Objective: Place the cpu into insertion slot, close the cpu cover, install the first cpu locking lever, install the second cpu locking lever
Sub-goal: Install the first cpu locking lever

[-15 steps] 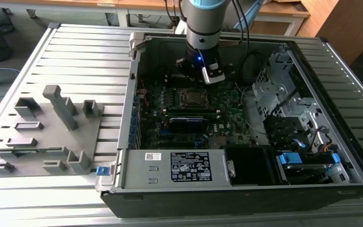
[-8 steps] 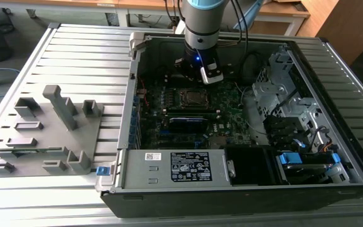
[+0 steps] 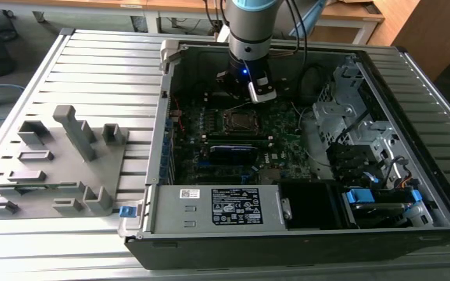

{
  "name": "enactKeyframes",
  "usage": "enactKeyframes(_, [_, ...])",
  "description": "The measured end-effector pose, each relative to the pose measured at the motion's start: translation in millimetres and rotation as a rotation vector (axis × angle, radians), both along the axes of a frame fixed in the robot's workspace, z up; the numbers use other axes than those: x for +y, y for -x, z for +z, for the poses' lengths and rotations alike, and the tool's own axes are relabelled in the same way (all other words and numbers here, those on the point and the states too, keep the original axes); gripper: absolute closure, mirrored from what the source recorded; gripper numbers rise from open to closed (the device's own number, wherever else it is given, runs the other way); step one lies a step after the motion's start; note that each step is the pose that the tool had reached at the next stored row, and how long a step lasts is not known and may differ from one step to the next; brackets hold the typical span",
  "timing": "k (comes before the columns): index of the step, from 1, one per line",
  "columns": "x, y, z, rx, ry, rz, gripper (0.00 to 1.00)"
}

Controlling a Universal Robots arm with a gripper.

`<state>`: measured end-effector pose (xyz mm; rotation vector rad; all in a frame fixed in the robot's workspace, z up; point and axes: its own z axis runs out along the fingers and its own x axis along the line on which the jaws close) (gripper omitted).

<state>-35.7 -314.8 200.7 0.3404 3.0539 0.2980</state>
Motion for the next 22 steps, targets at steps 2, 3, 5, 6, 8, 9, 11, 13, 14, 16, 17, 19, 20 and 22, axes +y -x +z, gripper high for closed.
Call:
enactKeyframes(2, [0.0, 0.0, 0.0, 0.0002, 0.0003, 0.0, 0.9])
enactKeyframes(3, [-0.1, 0.1, 0.1, 0.0003, 0.0005, 0.0, 0.9])
enactKeyframes(5, [0.0, 0.1, 0.0, 0.0002, 0.0005, 0.0, 0.9])
enactKeyframes(6, [0.0, 0.1, 0.1, 0.0003, 0.0005, 0.0, 0.9])
enactKeyframes(8, [0.0, 0.0, 0.1, 0.0002, 0.0004, 0.0, 0.9])
enactKeyframes(9, [0.0, 0.1, 1.6, 0.0003, 0.0004, 0.0, 0.9])
enactKeyframes(11, [0.1, 0.0, 8.2, 0.0002, 0.0003, -0.001, 0.9])
enactKeyframes(13, [0.0, 0.1, 13.7, 0.0002, 0.0004, 0.0, 0.9])
enactKeyframes(14, [0.0, 0.1, 15.1, 0.0002, 0.0003, 0.0, 0.9])
enactKeyframes(16, [0.1, 0.1, 15.1, 0.0, -0.0003, 0.0, 0.9])
enactKeyframes(17, [0.0, 0.7, 14.9, -0.0005, -0.0029, 0.0, 0.9])
enactKeyframes(19, [0.1, 2.8, 13.8, -0.0022, -0.0118, 0.0, 0.9])
enactKeyframes(20, [0.3, 4.2, 13.3, -0.0028, -0.0137, 0.0, 0.9])
enactKeyframes(22, [0.9, 8.5, 12.2, -0.0041, -0.0143, 0.0, 0.9])
